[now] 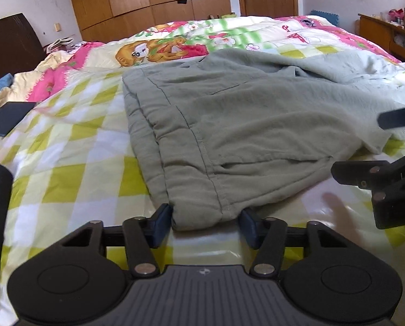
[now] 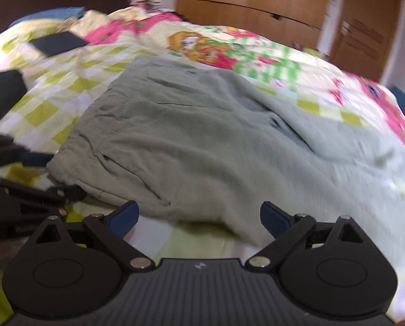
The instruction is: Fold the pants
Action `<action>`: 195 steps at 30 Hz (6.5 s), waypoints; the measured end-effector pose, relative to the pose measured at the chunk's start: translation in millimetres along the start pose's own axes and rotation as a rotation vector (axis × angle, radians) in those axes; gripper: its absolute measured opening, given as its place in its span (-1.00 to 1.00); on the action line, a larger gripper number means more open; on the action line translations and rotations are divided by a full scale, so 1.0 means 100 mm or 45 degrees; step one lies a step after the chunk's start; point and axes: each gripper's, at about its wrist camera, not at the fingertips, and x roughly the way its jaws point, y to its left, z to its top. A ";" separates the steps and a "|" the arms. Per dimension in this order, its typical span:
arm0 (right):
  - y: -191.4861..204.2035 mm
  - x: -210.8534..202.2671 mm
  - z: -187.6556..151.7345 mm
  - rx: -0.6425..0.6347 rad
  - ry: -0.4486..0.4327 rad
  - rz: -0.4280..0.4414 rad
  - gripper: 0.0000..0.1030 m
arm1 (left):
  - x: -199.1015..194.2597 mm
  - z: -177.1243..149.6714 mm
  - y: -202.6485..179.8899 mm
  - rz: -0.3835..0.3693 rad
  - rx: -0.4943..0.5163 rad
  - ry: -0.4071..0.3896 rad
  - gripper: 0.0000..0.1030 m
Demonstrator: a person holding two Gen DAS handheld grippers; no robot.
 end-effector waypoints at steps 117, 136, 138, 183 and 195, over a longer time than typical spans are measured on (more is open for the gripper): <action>-1.95 -0.76 -0.81 0.842 0.092 -0.212 -0.17 | -0.31 -0.21 -0.08 0.060 0.085 0.046 0.22; -1.00 1.25 1.38 -0.122 0.168 0.255 0.19 | 0.34 0.74 1.18 0.014 0.253 -0.051 0.41; -0.95 1.57 1.58 -0.194 0.188 0.275 0.20 | 0.58 0.90 1.32 -0.002 0.253 -0.023 0.41; -0.68 0.16 1.53 -0.286 0.119 0.381 -0.96 | -0.58 1.12 1.60 -0.227 0.331 -0.080 -0.36; 0.44 -0.09 0.02 -0.252 0.396 0.497 -0.93 | -0.92 -0.51 1.32 -0.134 0.255 0.099 -0.34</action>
